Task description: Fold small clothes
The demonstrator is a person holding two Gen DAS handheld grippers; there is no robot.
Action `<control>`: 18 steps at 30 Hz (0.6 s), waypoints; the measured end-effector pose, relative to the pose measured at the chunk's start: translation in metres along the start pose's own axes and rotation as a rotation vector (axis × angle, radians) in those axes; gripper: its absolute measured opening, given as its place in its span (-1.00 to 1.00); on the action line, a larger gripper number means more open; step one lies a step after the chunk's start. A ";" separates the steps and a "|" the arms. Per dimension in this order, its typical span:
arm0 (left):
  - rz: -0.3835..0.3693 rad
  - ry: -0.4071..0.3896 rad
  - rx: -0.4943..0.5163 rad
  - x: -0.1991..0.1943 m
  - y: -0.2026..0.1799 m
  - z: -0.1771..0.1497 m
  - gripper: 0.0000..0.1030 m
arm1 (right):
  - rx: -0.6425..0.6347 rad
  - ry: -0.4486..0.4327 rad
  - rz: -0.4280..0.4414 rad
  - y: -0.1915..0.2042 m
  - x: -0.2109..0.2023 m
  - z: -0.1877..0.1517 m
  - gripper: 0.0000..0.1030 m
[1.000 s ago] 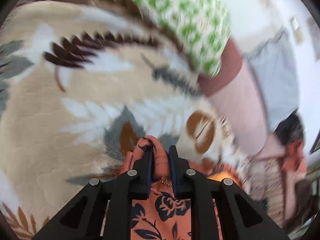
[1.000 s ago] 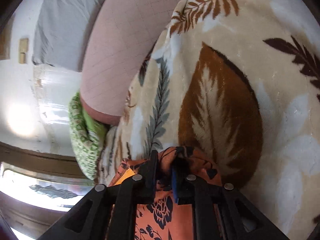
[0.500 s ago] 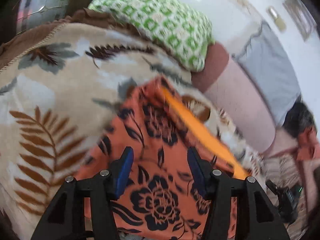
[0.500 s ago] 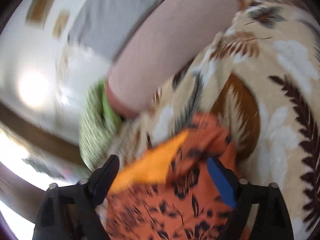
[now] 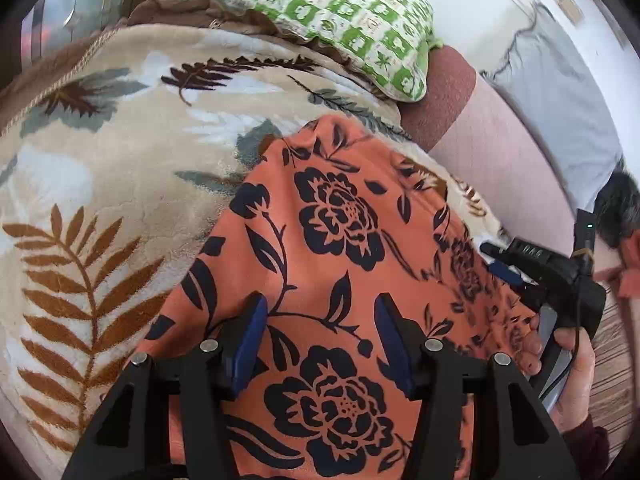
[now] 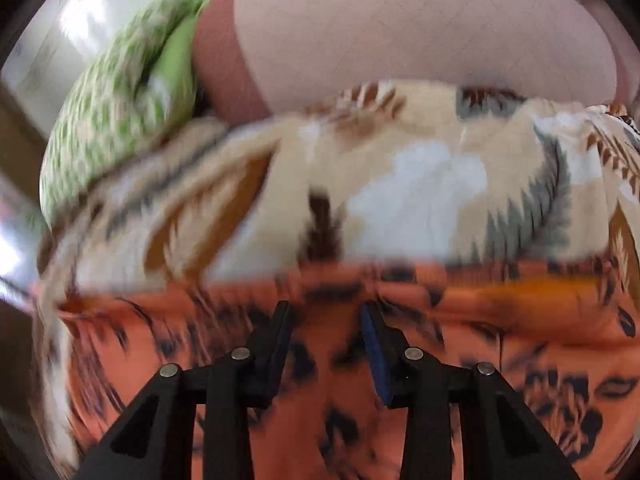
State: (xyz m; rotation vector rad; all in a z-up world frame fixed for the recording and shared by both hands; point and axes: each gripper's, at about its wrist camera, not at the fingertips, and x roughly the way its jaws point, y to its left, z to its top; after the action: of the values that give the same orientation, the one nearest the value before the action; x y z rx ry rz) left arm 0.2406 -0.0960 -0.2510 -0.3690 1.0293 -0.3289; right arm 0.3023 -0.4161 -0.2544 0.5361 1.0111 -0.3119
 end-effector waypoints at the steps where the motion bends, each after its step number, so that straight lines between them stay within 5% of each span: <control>1: -0.007 0.003 -0.007 -0.001 0.002 0.001 0.10 | 0.000 -0.020 0.018 0.005 -0.006 0.004 -0.20; 4: -0.022 0.003 -0.039 -0.006 0.008 0.005 0.10 | -0.076 -0.050 0.125 0.036 -0.034 -0.004 -0.20; 7: -0.015 0.005 -0.027 -0.008 0.007 0.004 0.10 | -0.216 0.048 0.198 0.077 -0.034 -0.030 -0.20; 12: 0.012 0.035 0.072 -0.003 0.004 -0.002 0.10 | -0.287 0.159 0.152 0.124 0.012 -0.058 -0.16; 18: 0.039 0.043 0.093 -0.003 -0.001 -0.002 0.10 | -0.158 0.057 0.136 0.107 0.016 -0.036 -0.05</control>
State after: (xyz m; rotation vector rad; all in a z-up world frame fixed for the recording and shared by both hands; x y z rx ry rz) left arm 0.2378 -0.0957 -0.2494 -0.2586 1.0580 -0.3493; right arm 0.3364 -0.3072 -0.2531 0.4697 1.0393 -0.0950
